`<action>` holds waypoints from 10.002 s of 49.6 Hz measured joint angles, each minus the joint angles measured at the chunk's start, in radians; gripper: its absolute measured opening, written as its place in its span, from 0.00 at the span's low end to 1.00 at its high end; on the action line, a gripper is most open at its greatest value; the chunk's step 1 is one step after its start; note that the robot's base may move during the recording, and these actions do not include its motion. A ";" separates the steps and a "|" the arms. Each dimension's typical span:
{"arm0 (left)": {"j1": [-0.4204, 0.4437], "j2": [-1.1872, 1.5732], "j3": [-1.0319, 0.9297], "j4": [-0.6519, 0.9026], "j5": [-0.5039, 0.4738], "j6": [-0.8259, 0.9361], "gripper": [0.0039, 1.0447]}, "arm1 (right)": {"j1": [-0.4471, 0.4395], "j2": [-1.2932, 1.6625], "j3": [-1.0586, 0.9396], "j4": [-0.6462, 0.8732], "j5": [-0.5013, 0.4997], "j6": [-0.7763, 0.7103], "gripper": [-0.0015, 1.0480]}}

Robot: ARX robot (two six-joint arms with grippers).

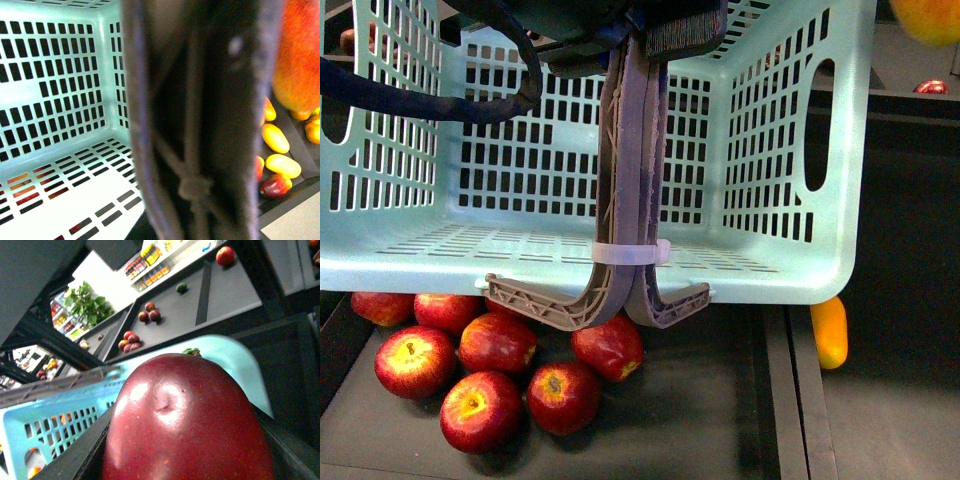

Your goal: Pick mango and avocado into basket

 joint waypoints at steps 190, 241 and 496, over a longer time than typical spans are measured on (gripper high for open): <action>-0.001 0.000 0.002 -0.003 0.008 -0.002 0.05 | -0.090 -1.518 -0.701 -0.683 0.323 -0.647 0.93; 0.003 -0.004 0.002 -0.003 -0.018 -0.001 0.05 | -0.092 -1.518 -0.701 -0.682 0.316 -0.647 0.93; 0.002 -0.004 0.002 -0.003 -0.001 0.000 0.05 | 0.158 0.009 -0.017 -0.053 0.039 -0.841 0.56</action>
